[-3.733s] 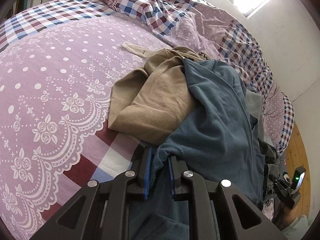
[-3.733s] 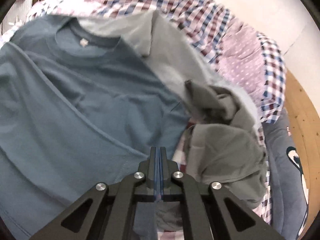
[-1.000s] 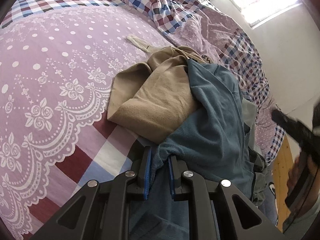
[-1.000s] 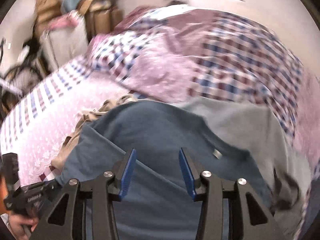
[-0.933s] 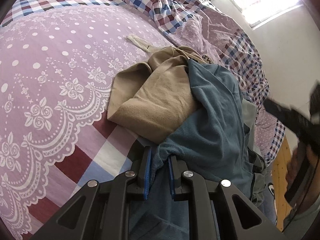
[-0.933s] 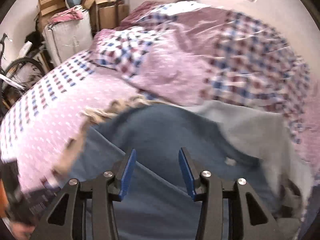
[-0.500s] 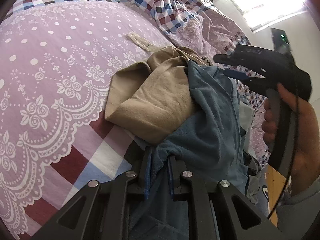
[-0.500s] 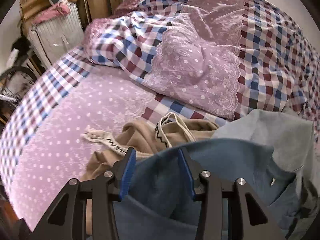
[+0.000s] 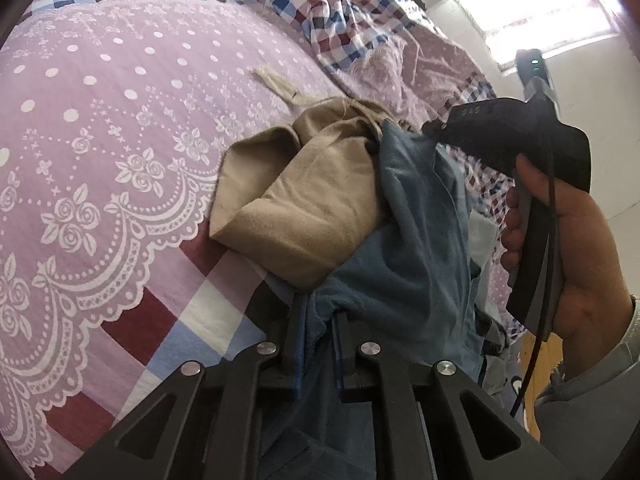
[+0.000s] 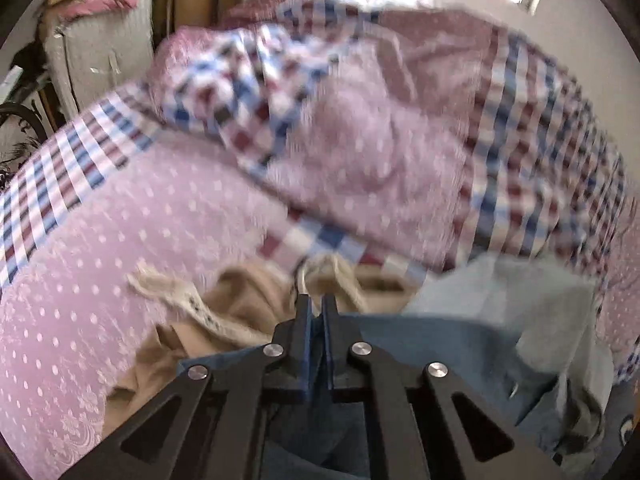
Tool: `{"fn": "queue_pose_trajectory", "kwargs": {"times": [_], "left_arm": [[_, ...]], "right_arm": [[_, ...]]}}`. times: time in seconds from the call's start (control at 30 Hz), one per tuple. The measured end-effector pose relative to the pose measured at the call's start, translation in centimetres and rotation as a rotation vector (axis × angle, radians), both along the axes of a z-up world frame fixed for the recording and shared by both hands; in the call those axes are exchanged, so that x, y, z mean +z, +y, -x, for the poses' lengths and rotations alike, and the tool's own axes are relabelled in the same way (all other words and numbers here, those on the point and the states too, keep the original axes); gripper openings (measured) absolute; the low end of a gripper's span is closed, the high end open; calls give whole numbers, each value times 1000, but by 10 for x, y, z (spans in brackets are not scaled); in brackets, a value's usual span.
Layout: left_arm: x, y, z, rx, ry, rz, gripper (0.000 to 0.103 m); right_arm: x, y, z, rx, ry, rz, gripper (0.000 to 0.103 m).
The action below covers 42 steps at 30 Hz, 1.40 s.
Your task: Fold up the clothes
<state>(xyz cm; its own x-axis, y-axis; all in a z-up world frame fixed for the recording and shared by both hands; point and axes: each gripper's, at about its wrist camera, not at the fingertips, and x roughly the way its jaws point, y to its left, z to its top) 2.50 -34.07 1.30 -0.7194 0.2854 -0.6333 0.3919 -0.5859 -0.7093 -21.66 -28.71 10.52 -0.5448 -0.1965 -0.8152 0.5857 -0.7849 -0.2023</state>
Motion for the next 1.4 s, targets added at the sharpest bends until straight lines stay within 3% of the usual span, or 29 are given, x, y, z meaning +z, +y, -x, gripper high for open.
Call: {"fn": "queue_pose_trajectory", "kwargs": {"times": [0.13,0.33,0.43,0.5,0.57,0.67,0.8,0.93,1.0,1.13,1.3,1.4], "left_arm": [[6,2,-1,3,20,23,9],[-2,-1,0,-4,-22,6,9],[-2,-1,0,-11,-37,14,11],[-2,-1,0,-13,-44,16,12],[-4,-2,0,-12,-48,10,13],[-4,-3,-2,-11,-48,6,13],[-5,-2,-4,-9,-47,1,13],[-6,-3,-2,-8,-46,1,13],[-6,-3,-1,-7,-46,-1,13],[-7,-4,0,-6,-44,-2,13],[-6,-3,0,4,-29,5,8],[-1,-3,-4,24,-8,22,6]], "right_arm": [[8,-4,1,6,47,33,3],[-28,-15,7,-2,31,-23,4],[-30,-14,9,-28,24,12,4],[-19,-8,6,-35,10,69,10],[-9,-3,2,-30,-10,123,31],[2,-5,-10,94,-101,160,36],[-6,-23,-30,237,-175,35,36],[-25,-33,-35,280,-226,-62,36],[-31,-33,-35,284,-233,-80,32],[-40,-30,-35,296,-245,-110,3],[-11,-20,-34,280,-132,-10,0],[-9,-21,-29,244,-86,-2,0]]}}
